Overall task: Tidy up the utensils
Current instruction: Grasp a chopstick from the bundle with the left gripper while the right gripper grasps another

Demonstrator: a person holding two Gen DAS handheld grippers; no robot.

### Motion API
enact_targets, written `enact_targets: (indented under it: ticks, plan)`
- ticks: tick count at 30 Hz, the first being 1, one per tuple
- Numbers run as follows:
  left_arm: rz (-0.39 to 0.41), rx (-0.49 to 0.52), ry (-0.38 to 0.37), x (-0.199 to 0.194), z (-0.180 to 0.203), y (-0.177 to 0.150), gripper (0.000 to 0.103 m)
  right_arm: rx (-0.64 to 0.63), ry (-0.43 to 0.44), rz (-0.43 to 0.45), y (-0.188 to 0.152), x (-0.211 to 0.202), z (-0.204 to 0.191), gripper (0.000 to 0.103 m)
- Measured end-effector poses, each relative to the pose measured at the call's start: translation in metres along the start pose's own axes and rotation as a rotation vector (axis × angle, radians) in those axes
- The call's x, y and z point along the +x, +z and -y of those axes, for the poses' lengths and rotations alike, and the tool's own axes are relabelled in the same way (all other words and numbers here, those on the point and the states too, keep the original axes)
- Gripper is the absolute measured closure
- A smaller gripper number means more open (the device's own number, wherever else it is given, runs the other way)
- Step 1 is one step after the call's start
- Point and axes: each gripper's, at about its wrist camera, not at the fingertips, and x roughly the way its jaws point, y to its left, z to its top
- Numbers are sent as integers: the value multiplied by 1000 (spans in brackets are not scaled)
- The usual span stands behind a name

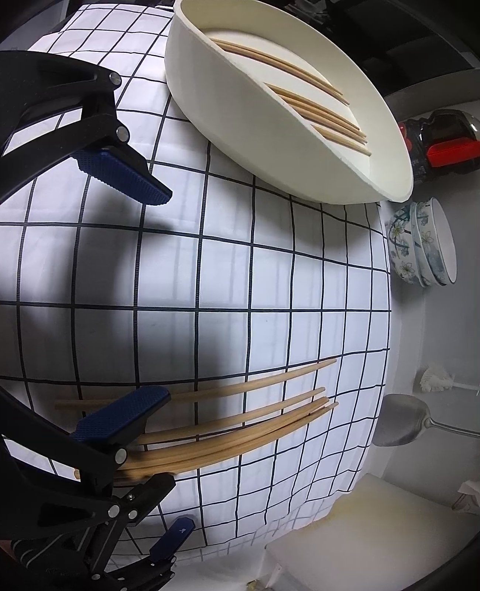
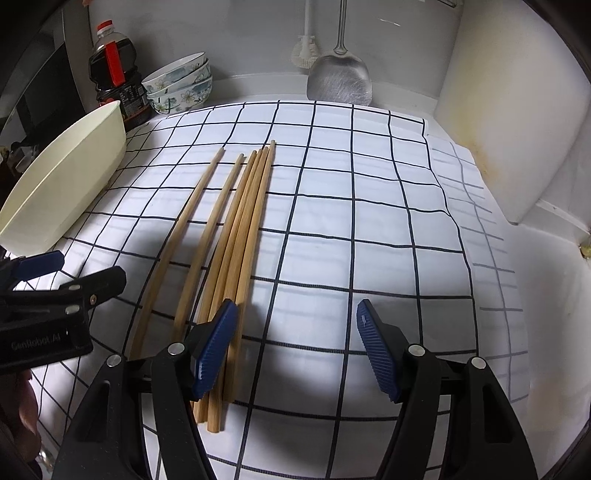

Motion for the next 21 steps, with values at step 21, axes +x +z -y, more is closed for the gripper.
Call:
enact_targets:
  ticks: [21]
  plan:
    - [-4, 9, -10, 13, 13, 4, 7, -3, -35, 1, 4, 9, 21, 39]
